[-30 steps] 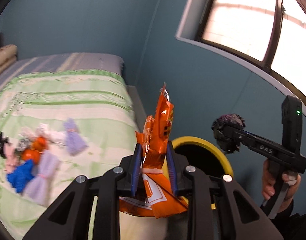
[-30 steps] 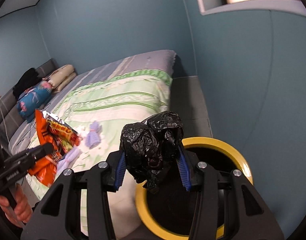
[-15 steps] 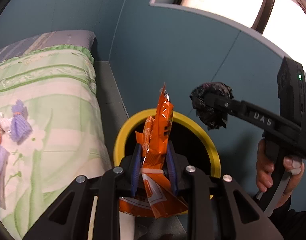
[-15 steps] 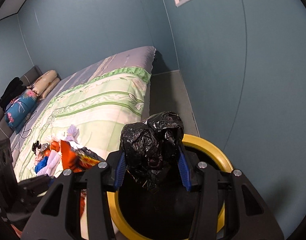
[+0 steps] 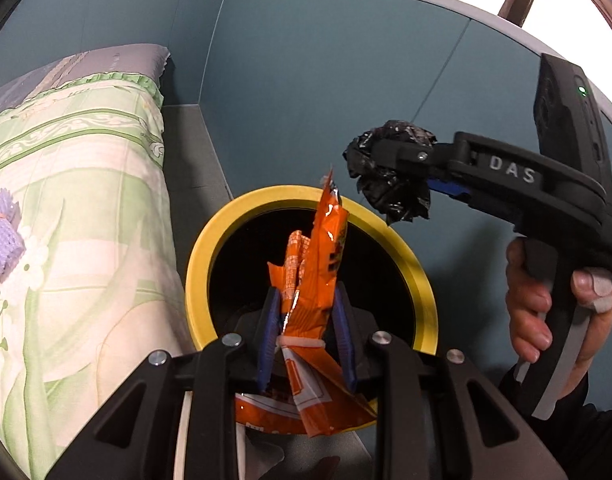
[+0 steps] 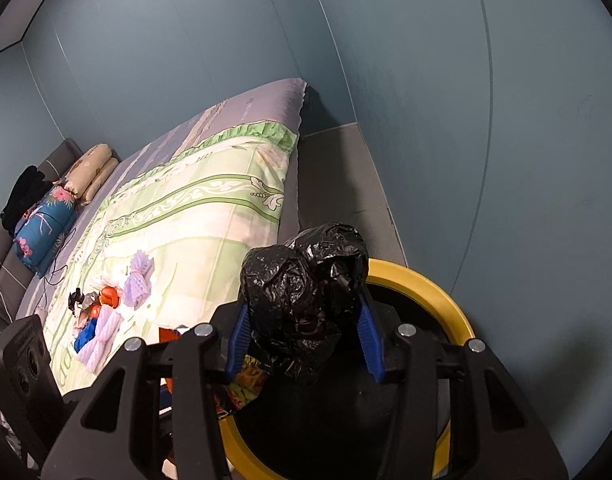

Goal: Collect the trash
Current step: 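Open both tools to drop the wrapper and bag into the bin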

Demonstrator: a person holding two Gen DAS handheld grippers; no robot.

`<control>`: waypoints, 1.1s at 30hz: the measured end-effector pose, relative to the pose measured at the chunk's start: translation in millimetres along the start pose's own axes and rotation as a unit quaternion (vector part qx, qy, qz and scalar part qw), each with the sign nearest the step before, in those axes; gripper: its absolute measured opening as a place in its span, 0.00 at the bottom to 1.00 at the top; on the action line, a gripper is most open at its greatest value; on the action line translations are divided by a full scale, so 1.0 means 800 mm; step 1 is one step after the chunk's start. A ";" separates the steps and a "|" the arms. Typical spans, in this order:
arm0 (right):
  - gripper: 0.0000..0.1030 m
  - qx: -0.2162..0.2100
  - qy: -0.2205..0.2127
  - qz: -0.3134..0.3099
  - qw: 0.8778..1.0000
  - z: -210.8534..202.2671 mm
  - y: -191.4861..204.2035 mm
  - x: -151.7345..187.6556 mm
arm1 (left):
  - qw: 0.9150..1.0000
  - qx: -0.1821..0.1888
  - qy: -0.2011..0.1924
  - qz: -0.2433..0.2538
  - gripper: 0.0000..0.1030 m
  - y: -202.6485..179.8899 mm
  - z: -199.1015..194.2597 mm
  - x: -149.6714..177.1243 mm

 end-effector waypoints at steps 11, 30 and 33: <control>0.58 0.006 -0.009 0.001 1.000 -0.003 0.001 -0.004 | 1.000 -0.021 -0.017 -0.015 0.50 0.014 -0.026 -0.003; 0.63 -0.031 -0.037 -0.030 0.998 -0.037 0.047 -0.005 | 0.986 -0.129 -0.091 -0.057 0.59 0.100 -0.166 -0.030; 0.63 -0.036 -0.043 -0.042 0.998 -0.042 0.062 -0.005 | 0.981 -0.152 -0.103 -0.066 0.59 0.111 -0.196 -0.030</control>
Point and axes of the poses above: each gripper's, at about its wrist camera, not at the fingertips, and z roughly the way its jaws point, y to its left, x to its underside, the point moved 7 cm from there along z, roughly the way its jaws point, and after that the axes turned 13 degrees about z, right-handed, at the moved point
